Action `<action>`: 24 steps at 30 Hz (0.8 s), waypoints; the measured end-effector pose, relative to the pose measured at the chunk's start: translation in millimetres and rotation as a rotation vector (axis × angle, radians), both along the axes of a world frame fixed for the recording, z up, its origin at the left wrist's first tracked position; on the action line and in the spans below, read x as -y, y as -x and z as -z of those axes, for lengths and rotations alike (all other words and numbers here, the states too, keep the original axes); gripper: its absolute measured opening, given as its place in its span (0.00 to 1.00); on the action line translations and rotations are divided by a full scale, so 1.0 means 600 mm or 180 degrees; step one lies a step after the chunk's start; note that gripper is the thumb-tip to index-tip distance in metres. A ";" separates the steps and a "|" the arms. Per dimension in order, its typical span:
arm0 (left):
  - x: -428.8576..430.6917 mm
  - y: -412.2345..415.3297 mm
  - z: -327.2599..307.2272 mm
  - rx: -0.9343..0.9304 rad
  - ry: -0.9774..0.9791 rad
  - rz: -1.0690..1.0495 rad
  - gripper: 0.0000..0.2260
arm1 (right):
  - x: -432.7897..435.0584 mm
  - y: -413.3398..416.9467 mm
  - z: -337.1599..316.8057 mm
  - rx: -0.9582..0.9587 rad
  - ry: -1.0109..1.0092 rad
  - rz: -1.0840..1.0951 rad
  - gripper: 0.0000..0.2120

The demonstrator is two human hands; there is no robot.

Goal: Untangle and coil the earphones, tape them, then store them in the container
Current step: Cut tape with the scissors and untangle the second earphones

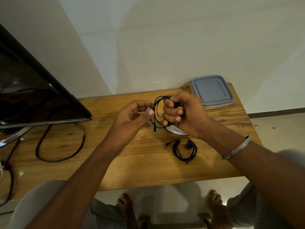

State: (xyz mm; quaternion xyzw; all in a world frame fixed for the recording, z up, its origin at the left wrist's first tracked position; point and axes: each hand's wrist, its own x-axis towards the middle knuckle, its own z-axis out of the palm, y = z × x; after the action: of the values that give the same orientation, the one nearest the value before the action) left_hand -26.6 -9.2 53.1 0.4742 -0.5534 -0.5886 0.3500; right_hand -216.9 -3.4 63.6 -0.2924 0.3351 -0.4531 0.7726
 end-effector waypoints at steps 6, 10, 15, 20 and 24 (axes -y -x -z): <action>-0.002 0.001 -0.006 -0.0136 -0.0149 -0.0059 0.17 | -0.001 -0.002 -0.001 -0.0010 -0.0047 0.0147 0.14; -0.002 -0.008 -0.013 0.0270 0.0141 -0.0402 0.11 | 0.003 0.002 -0.001 0.0024 -0.0048 0.0278 0.14; -0.018 -0.002 0.004 0.1397 0.0643 0.0233 0.09 | 0.000 -0.004 0.006 -0.0020 0.0025 0.0203 0.13; -0.003 -0.015 0.017 0.1367 0.0629 0.0191 0.01 | 0.001 0.001 0.000 0.0009 -0.0073 0.0254 0.14; 0.005 -0.017 0.014 0.0901 0.0548 -0.0237 0.04 | 0.001 0.003 -0.003 0.0193 -0.0189 0.0204 0.14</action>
State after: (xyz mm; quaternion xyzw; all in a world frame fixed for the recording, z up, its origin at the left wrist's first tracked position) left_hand -16.3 -12.0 44.8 0.5407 -0.6276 -0.4529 0.3295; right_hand -218.5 -3.7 65.4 -0.2445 0.3339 -0.4761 0.7759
